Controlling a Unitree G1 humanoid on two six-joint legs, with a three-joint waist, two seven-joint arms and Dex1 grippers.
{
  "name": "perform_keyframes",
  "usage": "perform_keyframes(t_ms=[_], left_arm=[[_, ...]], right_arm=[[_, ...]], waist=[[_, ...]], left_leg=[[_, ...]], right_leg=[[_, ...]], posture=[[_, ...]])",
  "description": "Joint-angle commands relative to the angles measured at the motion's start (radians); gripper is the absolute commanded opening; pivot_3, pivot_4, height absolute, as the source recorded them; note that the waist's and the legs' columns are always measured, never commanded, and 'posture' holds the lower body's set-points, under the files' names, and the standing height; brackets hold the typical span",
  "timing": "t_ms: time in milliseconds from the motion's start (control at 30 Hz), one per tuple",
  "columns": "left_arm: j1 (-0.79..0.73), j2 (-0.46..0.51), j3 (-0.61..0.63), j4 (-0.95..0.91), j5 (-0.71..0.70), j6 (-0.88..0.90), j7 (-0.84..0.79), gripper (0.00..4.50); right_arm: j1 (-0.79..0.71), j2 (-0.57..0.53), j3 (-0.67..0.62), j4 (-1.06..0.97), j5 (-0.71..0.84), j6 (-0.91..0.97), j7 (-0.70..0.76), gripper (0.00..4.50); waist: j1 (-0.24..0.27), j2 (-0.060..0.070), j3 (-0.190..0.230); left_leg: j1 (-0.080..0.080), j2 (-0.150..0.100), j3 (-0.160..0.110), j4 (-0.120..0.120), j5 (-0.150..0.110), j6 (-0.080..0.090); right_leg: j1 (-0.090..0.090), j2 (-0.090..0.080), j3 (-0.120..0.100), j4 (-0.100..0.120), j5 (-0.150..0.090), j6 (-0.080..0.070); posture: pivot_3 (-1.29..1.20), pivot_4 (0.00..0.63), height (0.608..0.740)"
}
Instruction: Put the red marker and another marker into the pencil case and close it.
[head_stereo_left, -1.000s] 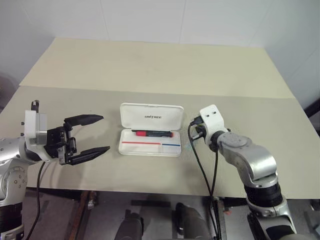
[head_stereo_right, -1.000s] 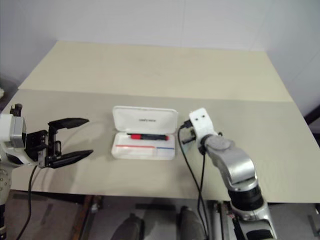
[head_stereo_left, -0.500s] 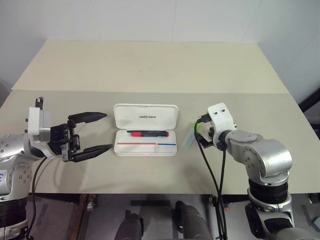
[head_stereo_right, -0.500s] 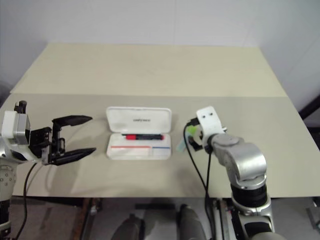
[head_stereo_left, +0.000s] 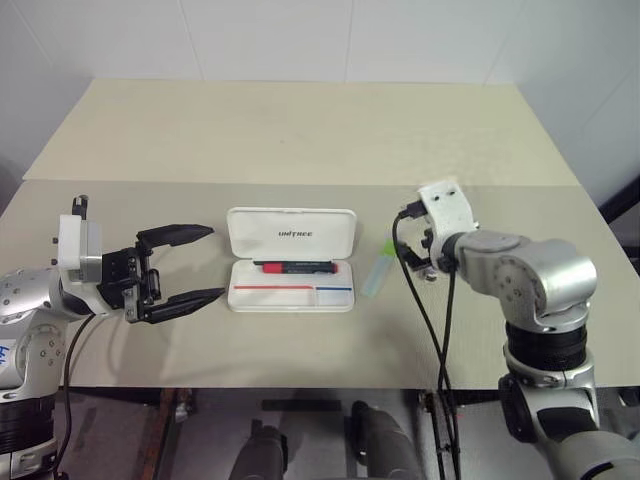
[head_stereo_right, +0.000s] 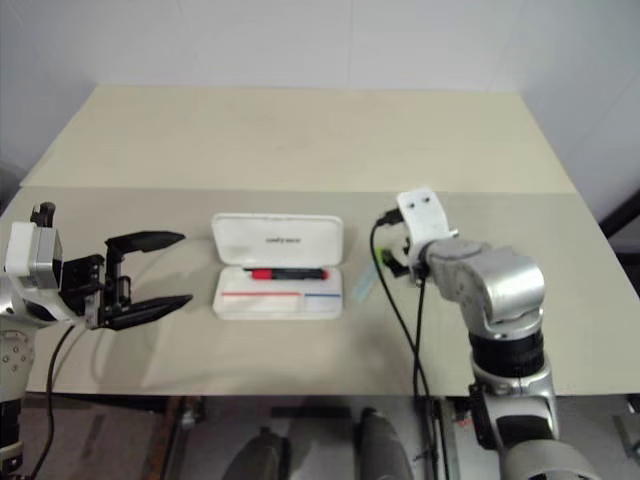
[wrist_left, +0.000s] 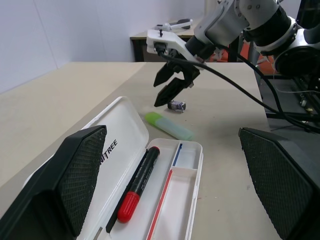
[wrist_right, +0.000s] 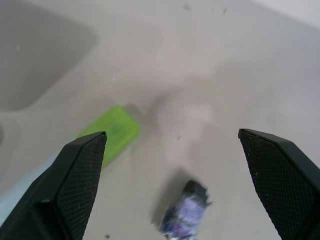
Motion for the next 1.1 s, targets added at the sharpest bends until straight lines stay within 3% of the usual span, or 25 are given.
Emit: perform_keyframes(t_ms=[33,200,400,767,1000,1100], left_arm=[[-0.004,-0.004,0.015,-0.016,-0.004,-0.018,0.003,4.50],[0.006,-0.009,0.016,-0.026,-0.004,-0.020,0.012,4.50],[0.018,-0.015,0.018,-0.036,-0.005,-0.019,0.018,4.50],[0.027,-0.020,0.020,-0.049,-0.006,-0.018,0.030,4.50],[0.015,-0.022,0.010,-0.040,-0.006,-0.017,0.028,4.50],[0.000,-0.023,0.001,-0.031,-0.004,-0.016,0.026,4.50]], right_arm=[[-0.032,-0.029,0.000,-0.007,0.115,0.005,-0.050,4.46],[-0.028,-0.097,0.034,-0.005,0.350,0.005,-0.144,4.46],[-0.023,-0.138,0.026,-0.039,0.516,0.005,-0.197,4.46],[-0.031,-0.176,0.060,0.037,0.615,0.005,-0.319,4.46],[-0.176,-0.327,0.183,0.093,0.742,0.005,-0.358,4.46],[-0.232,-0.334,0.196,0.055,0.783,0.005,-0.350,4.46]], waist=[[-0.002,0.000,0.000],[0.000,0.000,0.000],[0.001,0.000,0.000],[0.001,0.000,0.000],[0.002,0.001,0.001],[0.001,0.001,0.001]], left_leg=[[0.000,0.000,0.000,0.000,0.000,0.000],[0.000,0.000,0.000,0.000,0.000,0.000],[0.000,0.000,0.000,0.000,0.000,0.000],[0.000,0.000,0.000,0.000,0.000,0.000],[-0.001,0.000,0.001,0.001,0.000,0.001],[-0.001,0.001,0.001,0.000,0.000,0.001]], right_leg=[[0.000,0.000,0.000,0.000,0.000,0.000],[0.000,0.000,0.000,-0.001,0.000,0.000],[0.000,0.000,0.000,0.000,0.000,0.000],[0.000,0.000,0.000,-0.001,0.000,0.000],[0.000,0.000,0.001,-0.001,0.000,0.000],[-0.001,0.000,0.000,-0.002,0.000,0.000]], posture=[[0.00,0.150,0.740],[0.00,0.150,0.740],[0.00,0.150,0.740],[0.00,0.150,0.740],[0.00,0.150,0.740],[0.00,0.150,0.740]])
